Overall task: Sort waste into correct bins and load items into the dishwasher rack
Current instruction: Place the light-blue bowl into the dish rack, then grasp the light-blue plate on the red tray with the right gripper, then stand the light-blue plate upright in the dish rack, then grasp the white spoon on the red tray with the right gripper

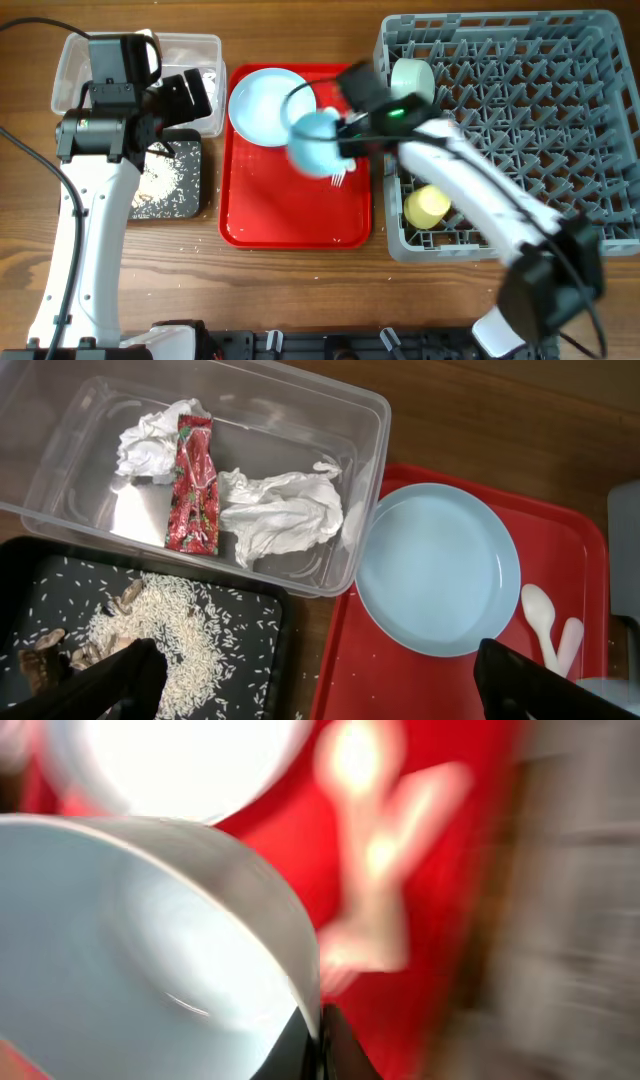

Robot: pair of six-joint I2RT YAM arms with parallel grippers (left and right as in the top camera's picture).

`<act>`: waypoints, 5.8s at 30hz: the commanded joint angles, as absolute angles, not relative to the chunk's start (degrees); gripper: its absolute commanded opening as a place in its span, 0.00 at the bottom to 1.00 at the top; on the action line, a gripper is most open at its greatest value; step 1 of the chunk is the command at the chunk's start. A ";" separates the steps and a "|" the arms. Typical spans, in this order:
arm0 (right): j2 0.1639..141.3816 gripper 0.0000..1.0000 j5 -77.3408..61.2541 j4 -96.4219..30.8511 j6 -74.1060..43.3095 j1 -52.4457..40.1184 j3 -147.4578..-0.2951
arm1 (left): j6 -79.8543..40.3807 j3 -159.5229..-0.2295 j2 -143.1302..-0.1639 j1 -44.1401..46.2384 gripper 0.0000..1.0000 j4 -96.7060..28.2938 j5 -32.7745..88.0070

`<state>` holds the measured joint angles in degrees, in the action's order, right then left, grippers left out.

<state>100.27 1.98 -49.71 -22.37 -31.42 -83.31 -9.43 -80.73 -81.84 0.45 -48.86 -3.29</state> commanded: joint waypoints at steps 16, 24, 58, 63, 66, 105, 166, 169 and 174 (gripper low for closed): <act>97.34 0.04 64.27 -56.18 -15.20 -21.58 -80.01 | -8.51 -81.19 -81.91 0.10 1.00 -48.71 -4.16; 106.89 0.04 68.45 -56.80 -15.00 -28.21 -79.92 | -8.51 -81.19 -81.91 0.10 1.00 -48.71 -4.16; 107.44 0.65 1.21 -32.38 -18.39 -38.57 -88.23 | -8.51 -81.19 -81.91 0.10 1.00 -48.71 -4.16; 114.72 0.55 1.56 -22.85 -29.34 -38.57 -85.84 | -8.51 -81.19 -81.91 0.10 1.00 -48.71 -4.16; 119.87 0.51 1.80 -21.74 -39.83 -37.76 -85.84 | -8.51 -81.19 -81.91 0.10 1.00 -48.71 -4.16; 89.71 0.04 53.10 -28.80 9.23 -11.14 -84.68 | -8.51 -81.19 -81.91 0.10 1.00 -48.71 -4.16; 117.62 0.66 7.70 -42.85 -32.08 -35.03 -84.88 | -8.51 -81.19 -81.91 0.10 1.00 -48.71 -4.16; 119.81 0.64 7.66 -40.07 -32.03 -34.72 -84.90 | -8.51 -81.19 -81.91 0.10 1.00 -48.71 -4.16; 121.45 0.52 7.60 -38.15 -32.36 -34.39 -84.90 | -8.51 -81.19 -81.91 0.10 1.00 -48.71 -4.16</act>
<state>119.50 6.48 -38.35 -31.77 -34.65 -84.82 -9.41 -80.73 -81.84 0.45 -48.88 -3.60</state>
